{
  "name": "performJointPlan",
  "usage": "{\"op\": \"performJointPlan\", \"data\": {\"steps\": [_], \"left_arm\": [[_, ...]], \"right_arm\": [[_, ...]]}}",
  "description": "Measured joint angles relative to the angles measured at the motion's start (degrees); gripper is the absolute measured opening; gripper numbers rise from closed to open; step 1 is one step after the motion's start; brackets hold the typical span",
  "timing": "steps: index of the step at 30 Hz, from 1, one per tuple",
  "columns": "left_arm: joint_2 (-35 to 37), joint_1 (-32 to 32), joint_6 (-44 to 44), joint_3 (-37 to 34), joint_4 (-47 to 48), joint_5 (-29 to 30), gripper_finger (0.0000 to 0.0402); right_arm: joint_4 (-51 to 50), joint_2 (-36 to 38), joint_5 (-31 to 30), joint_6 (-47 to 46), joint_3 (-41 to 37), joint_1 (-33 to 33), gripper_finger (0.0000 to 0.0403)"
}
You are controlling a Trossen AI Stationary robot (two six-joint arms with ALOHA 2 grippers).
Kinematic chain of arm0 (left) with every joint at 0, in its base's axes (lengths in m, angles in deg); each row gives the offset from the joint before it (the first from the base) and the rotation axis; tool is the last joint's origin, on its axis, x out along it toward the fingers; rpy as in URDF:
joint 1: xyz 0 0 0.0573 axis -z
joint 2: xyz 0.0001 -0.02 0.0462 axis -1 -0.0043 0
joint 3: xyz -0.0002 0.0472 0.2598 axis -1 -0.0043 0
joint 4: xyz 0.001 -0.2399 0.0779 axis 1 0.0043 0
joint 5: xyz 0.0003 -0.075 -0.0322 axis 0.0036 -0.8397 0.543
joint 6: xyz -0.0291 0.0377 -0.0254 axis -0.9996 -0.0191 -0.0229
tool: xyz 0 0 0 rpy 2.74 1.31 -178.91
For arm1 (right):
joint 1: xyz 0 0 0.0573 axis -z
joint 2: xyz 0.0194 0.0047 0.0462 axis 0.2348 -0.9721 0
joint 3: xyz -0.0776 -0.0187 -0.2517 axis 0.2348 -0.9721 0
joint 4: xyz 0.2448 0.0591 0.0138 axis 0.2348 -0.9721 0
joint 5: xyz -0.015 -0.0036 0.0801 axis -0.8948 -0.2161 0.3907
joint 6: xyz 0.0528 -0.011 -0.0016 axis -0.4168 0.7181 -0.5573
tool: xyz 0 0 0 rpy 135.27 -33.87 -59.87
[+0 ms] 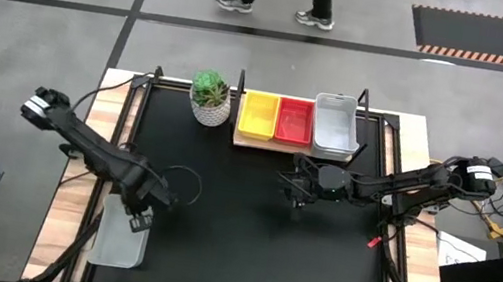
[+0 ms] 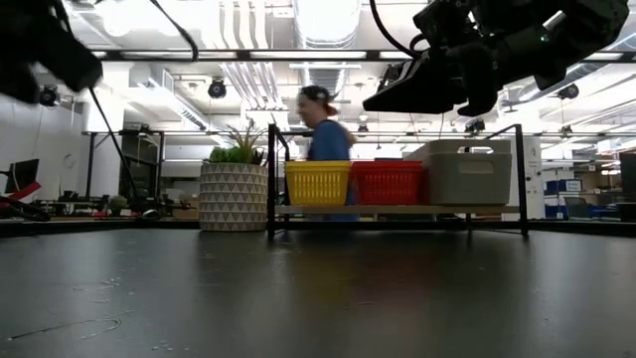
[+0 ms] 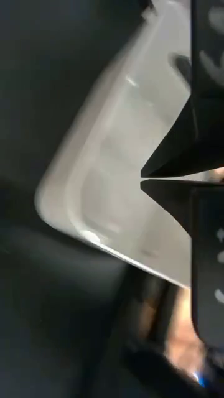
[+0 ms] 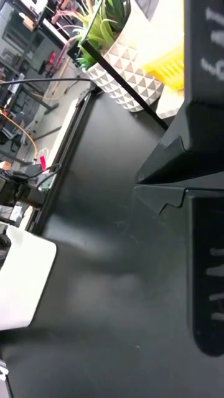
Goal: Stack baskets on shelf by color
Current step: Stack the gray bin on top of the gray bin on the shelf
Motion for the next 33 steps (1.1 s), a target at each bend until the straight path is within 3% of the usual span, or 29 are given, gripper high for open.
{"op": "performJointPlan", "data": {"steps": [7, 14, 17, 19, 22, 27, 33], "left_arm": [[-3.2, -1.4, 0.4, -6.2, -19.3, 2.3, 0.0000], [-6.4, -4.2, 18.8, 1.6, -23.5, 27.6, 0.0000], [-6.3, -4.1, 28.9, 5.9, -25.9, 32.5, 0.0000], [-6.0, -4.1, 32.5, 7.9, -26.2, 32.5, 0.0000], [-5.2, -4.1, 31.2, 8.8, -25.2, 30.1, 0.0000], [-4.2, -2.4, 19.7, 7.4, -23.3, 11.7, 0.0000], [-4.1, 2.2, 11.4, 6.9, -24.0, 2.4, 0.0000]], "right_arm": [[0.0, 0.0, 0.0, 0.6, 0.0, 0.0, 0.0009], [0.1, 0.0, 0.0, 0.7, 0.0, 0.0, 0.0009], [0.1, 0.0, 0.0, -0.2, 0.0, 0.0, 0.0009], [0.1, 0.0, 0.0, -0.8, 0.0, 0.0, 0.0009], [0.0, 0.0, 0.0, -1.1, 0.0, 0.0, 0.0009], [0.0, 0.0, 0.0, -0.7, 0.0, 0.0, 0.0009], [0.0, 0.0, 0.0, 0.4, 0.0, 0.0, 0.0009]]}}
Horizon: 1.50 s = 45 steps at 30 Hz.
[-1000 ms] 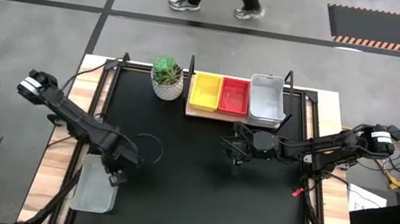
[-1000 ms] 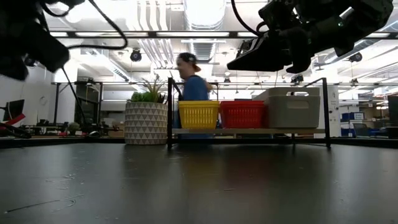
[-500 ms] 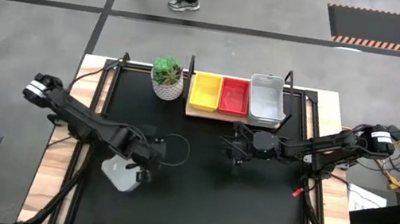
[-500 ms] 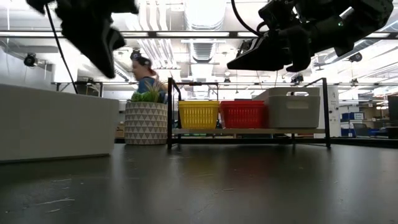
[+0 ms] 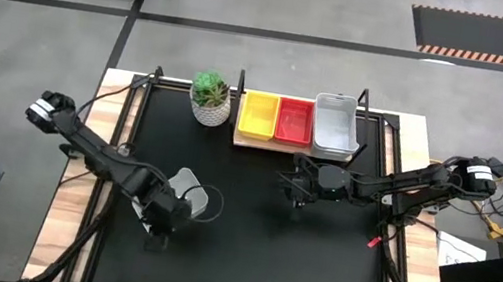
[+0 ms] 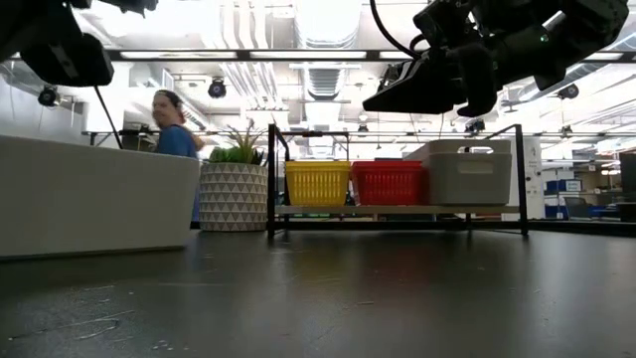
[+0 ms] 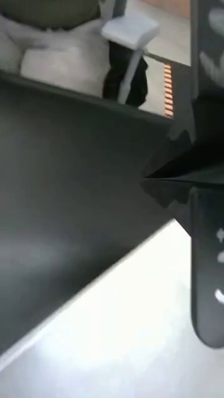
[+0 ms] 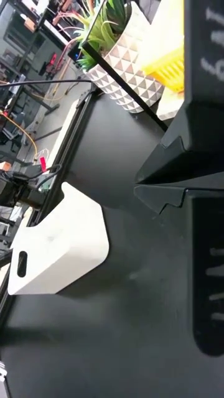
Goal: Stack baskets on shelf by color
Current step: Stack the gray bin on top of the gray bin on the shelf
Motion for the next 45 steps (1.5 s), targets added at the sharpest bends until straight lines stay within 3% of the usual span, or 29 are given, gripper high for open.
{"op": "performJointPlan", "data": {"steps": [6, 12, 19, 23, 25, 28, 32, 35, 37, 42, 45], "left_arm": [[-1.2, 0.1, -3.2, 0.0, -5.2, -0.1, 0.0000], [-2.5, 0.4, -4.6, -0.1, 0.1, -0.1, 0.0000], [-2.3, -4.1, 1.4, 1.8, 0.8, 14.8, 0.0000], [-2.2, -6.5, 8.6, 0.6, 0.7, 29.1, 0.0000], [-2.9, -8.3, 11.5, -0.5, 0.7, 31.1, 0.0000], [-3.9, -10.5, 14.4, -2.1, -2.1, 31.2, 0.0000], [-5.9, -12.6, 21.0, -3.0, -12.8, 28.2, 0.0000], [-7.3, -12.7, 26.7, -2.2, -24.3, 17.5, 0.0000], [-8.0, -12.1, 28.2, -0.7, -26.7, 11.6, 0.0000], [-6.6, -9.8, 22.9, 2.0, -16.3, 10.9, 0.0000], [-4.8, -9.0, 17.4, 2.0, -8.1, 16.2, 0.0000]], "right_arm": [[0.0, 0.0, 0.0, 1.8, 0.0, 0.0, 0.0009], [-1.6, 0.0, 0.0, 1.3, 0.0, 0.0, 0.0009], [-2.7, 0.1, 0.0, 0.7, 0.0, 0.0, 0.0009], [-2.6, 0.1, 0.0, 1.1, 0.0, 0.0, 0.0009], [-2.6, 0.1, 0.0, 1.4, 0.0, 0.0, 0.0009], [-2.6, 0.1, 0.0, 2.4, 0.0, 0.0, 0.0009], [-2.5, 0.1, 0.0, 3.3, 0.0, 0.0, 0.0009], [-2.6, 0.1, 0.0, 2.9, 0.0, 0.0, 0.0009], [-2.6, 0.1, 0.0, 2.4, 0.0, 0.0, 0.0009], [-2.6, 0.0, 0.0, 2.3, 0.0, 0.0, 0.0009], [-2.5, 0.0, 0.0, 2.3, 0.0, 0.0, 0.0009]]}}
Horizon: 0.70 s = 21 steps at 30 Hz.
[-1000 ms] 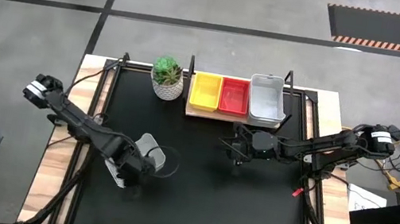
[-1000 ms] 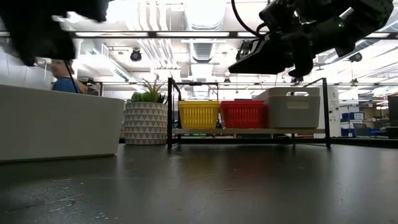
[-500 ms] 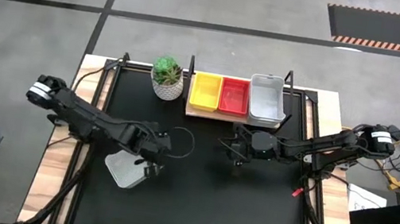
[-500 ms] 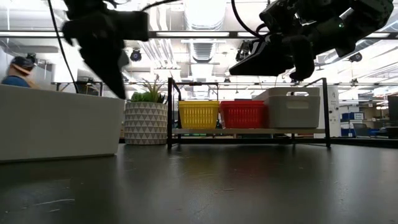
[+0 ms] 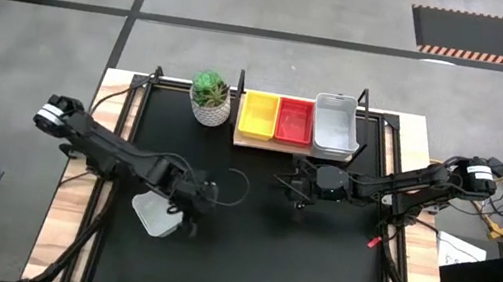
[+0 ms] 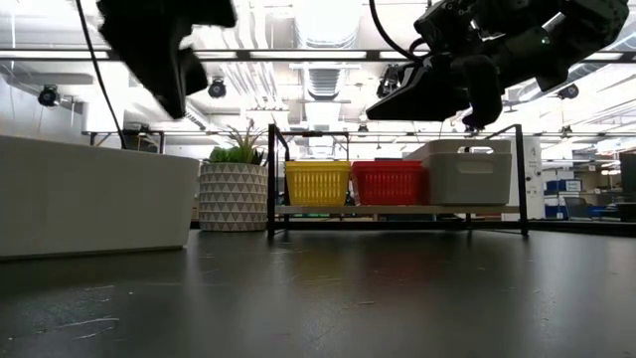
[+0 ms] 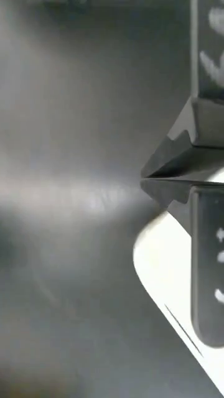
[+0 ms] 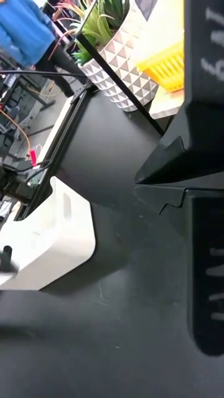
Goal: Stack baskets on shelf by color
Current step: Stack the gray bin on top of the gray bin on the shelf
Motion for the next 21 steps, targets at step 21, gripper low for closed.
{"op": "performJointPlan", "data": {"steps": [21], "left_arm": [[1.6, -0.3, 16.5, -4.7, -21.3, -3.2, 0.0000]], "right_arm": [[0.3, 0.0, 0.3, -1.5, 0.0, 0.0, 0.0009]]}}
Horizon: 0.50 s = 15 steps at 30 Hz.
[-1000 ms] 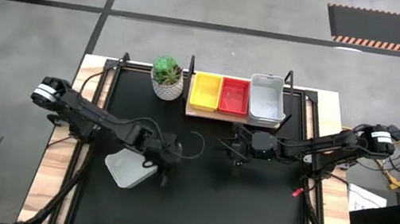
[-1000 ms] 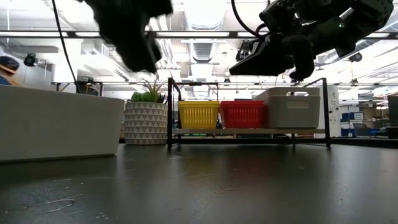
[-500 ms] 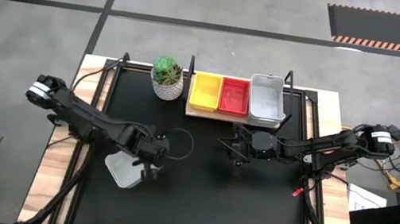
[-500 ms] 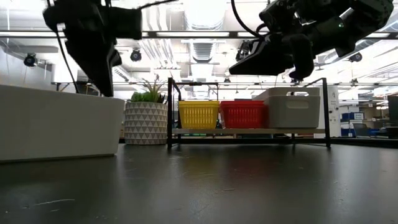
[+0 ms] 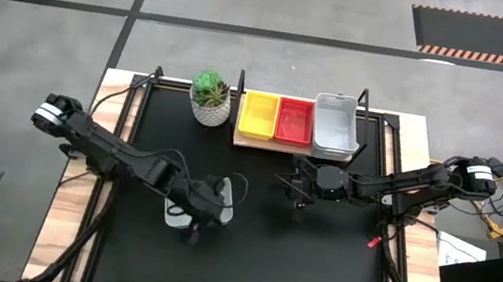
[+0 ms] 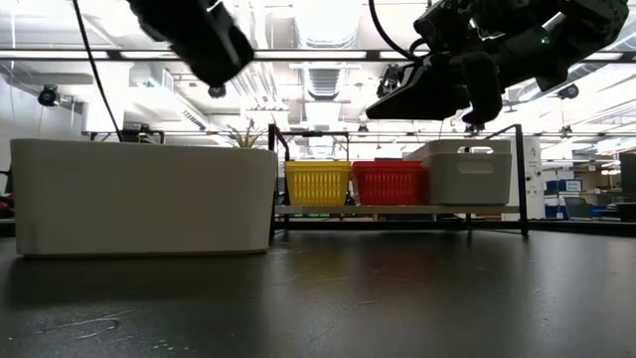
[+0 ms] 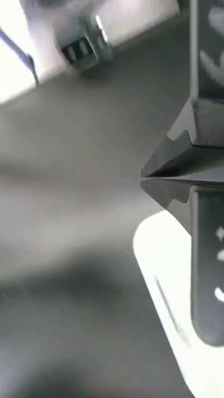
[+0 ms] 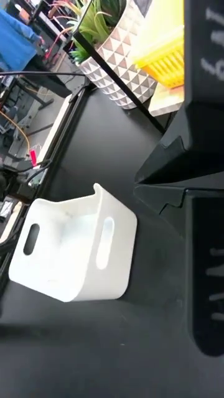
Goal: Stack baskets on shelf by color
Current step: Stack the gray bin on top of the gray bin on the shelf
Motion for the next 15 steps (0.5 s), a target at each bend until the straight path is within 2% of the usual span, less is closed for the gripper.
{"op": "performJointPlan", "data": {"steps": [3, 5, 10, 12, 15], "left_arm": [[2.2, 1.1, -0.6, 0.3, 6.3, 6.5, 0.0000], [4.0, 1.5, 1.8, -0.5, 6.9, 9.7, 0.0000], [9.2, 1.3, 13.3, -2.5, 6.0, 15.0, 0.0000], [11.7, 0.6, 21.0, -4.6, 1.5, 17.4, 0.0000], [16.6, -1.7, 32.2, -9.9, -9.6, 17.7, 0.0000]], "right_arm": [[-0.3, 0.0, 0.2, 0.0, 0.5, -0.1, 0.0009], [-2.4, 0.0, 1.8, -0.1, 2.2, -0.1, 0.0015], [-15.2, -1.3, 8.4, -0.6, 10.2, -0.1, 0.0061], [-20.7, -2.4, 10.9, 0.6, 13.8, -0.1, 0.0086], [-27.1, -4.6, 13.2, 3.2, 19.0, 0.1, 0.0122]]}}
